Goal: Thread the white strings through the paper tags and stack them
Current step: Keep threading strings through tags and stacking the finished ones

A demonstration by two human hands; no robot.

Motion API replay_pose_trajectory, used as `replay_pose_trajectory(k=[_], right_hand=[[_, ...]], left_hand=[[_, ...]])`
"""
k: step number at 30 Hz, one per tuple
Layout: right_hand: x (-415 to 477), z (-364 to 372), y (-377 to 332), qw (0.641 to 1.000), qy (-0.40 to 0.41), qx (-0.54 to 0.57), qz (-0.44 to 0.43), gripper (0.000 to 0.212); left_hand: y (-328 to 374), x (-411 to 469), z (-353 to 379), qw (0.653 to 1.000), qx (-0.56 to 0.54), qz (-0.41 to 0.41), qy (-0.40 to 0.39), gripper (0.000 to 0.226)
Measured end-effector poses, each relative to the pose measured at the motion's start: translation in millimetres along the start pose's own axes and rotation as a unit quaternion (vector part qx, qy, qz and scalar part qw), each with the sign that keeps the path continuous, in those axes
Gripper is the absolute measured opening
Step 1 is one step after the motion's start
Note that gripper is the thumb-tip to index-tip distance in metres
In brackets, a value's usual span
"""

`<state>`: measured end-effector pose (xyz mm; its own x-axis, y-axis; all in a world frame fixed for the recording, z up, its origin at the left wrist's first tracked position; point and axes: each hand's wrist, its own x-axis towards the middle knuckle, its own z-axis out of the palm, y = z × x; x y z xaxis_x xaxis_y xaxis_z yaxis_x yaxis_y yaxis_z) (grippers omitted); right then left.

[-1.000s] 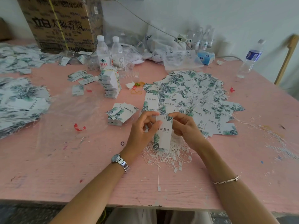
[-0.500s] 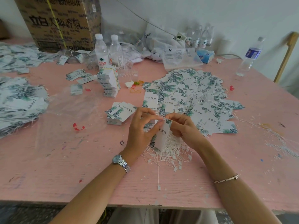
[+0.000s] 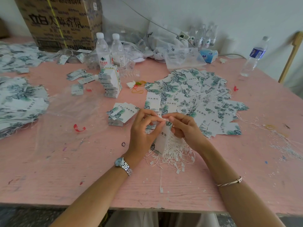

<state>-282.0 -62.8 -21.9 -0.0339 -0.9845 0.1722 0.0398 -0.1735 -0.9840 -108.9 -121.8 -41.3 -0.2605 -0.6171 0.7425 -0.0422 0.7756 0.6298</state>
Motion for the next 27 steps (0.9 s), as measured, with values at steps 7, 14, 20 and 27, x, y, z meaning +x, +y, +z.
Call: replay_pose_trajectory(k=[7, 14, 20, 27], right_hand=[[-2, 2, -4, 1.0, -0.012, -0.024, -0.006, 0.041], [0, 5, -1, 0.999, 0.024, -0.033, -0.013, 0.009], [-1, 2, 0, 0.998, 0.046, -0.034, -0.004, 0.01], [0, 3, 0, 0.997, 0.076, -0.028, 0.002, 0.016]], left_hand=[[2, -1, 0, 1.0, 0.02, -0.018, 0.013, 0.02], [1, -1, 1, 1.0, 0.021, -0.005, 0.011, 0.009], [1, -1, 0, 0.997, 0.065, 0.019, 0.034, 0.016], [-18, 11, -32, 0.911, 0.39, -0.032, 0.13, 0.024]])
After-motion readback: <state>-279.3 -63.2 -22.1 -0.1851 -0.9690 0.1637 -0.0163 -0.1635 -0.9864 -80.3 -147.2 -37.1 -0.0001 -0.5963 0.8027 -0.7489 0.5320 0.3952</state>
